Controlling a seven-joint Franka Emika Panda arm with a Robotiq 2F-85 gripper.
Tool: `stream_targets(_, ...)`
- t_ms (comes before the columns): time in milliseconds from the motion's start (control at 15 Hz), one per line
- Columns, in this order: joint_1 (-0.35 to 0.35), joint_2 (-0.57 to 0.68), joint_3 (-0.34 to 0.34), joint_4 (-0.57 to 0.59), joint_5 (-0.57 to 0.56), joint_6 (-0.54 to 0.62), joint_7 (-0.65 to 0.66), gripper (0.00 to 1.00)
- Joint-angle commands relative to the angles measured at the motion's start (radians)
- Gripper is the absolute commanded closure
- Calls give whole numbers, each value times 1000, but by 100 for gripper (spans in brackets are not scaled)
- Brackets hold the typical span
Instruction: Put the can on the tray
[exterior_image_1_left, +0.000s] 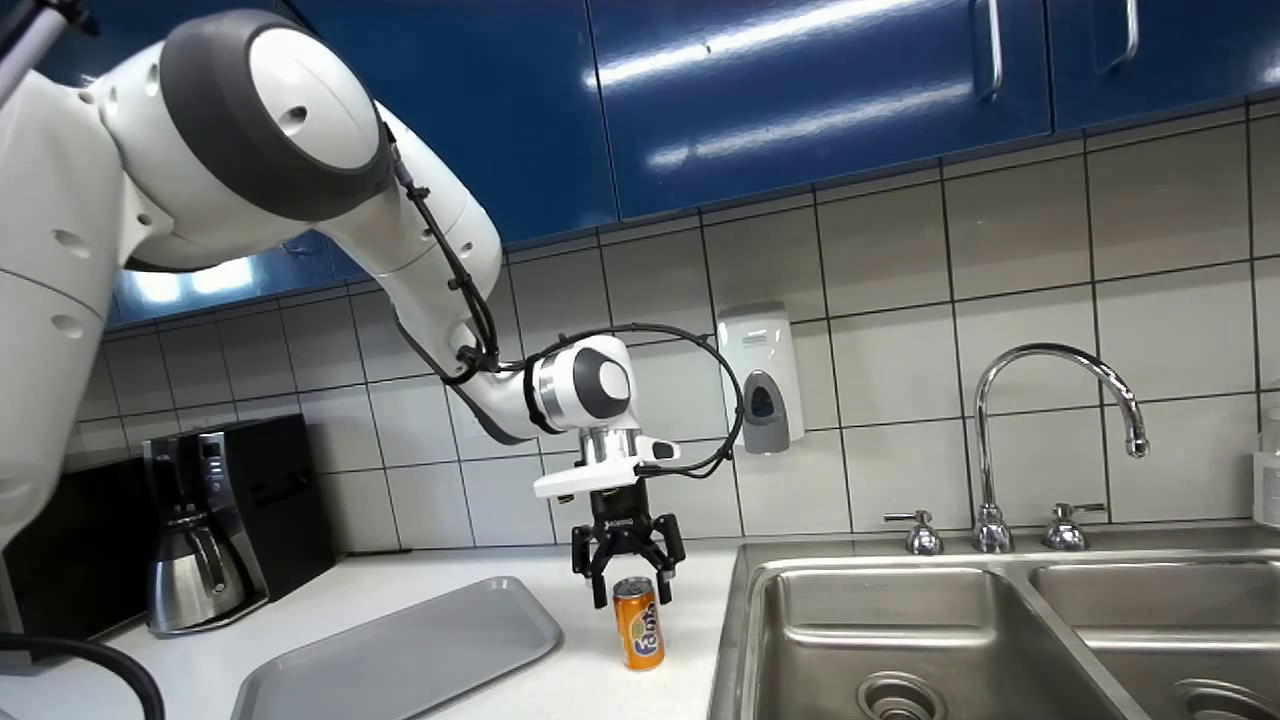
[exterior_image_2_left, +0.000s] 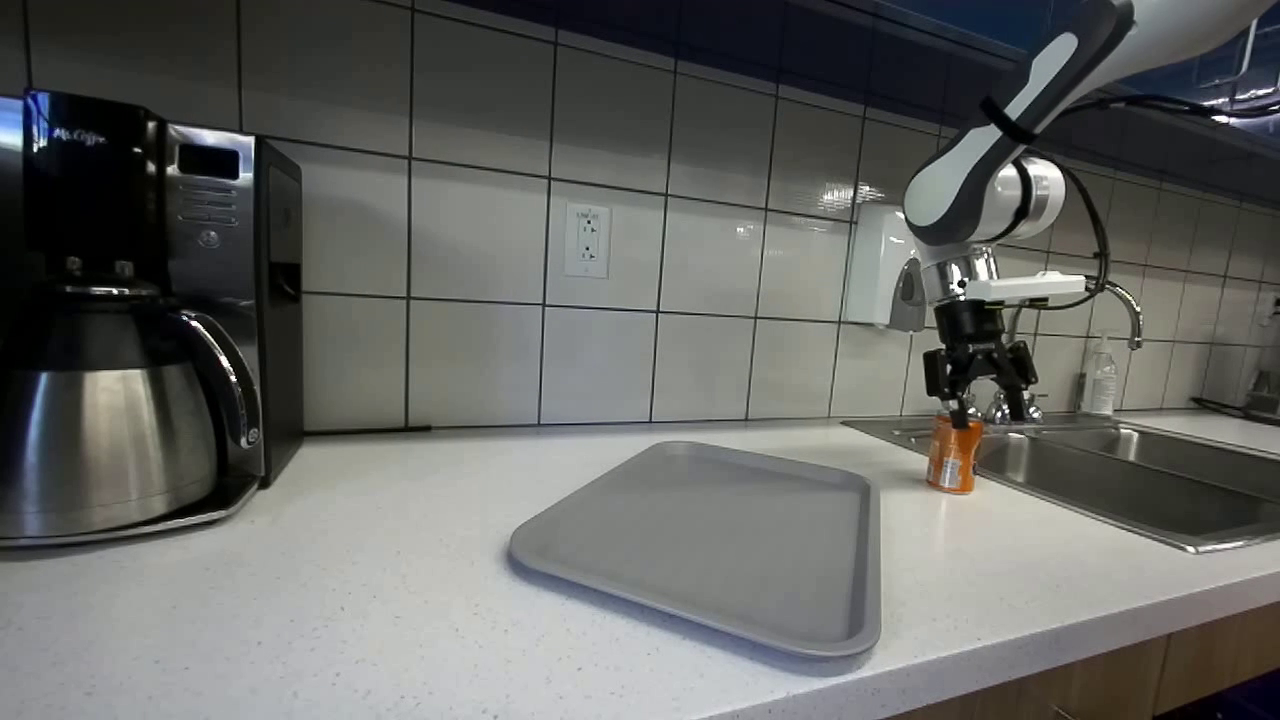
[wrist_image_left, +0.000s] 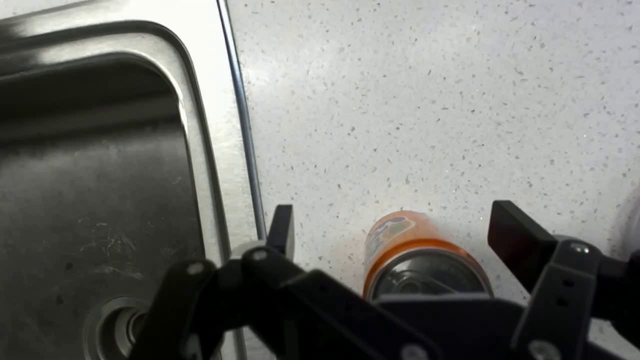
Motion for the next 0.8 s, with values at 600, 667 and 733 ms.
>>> stream_targets(600,-13,66,24,104,13,-27,16,0)
stream_targets(667,-12,75,26,117,15,-31,15,0)
stream_targets(733,-12,78,27,122,16,-31,13,0)
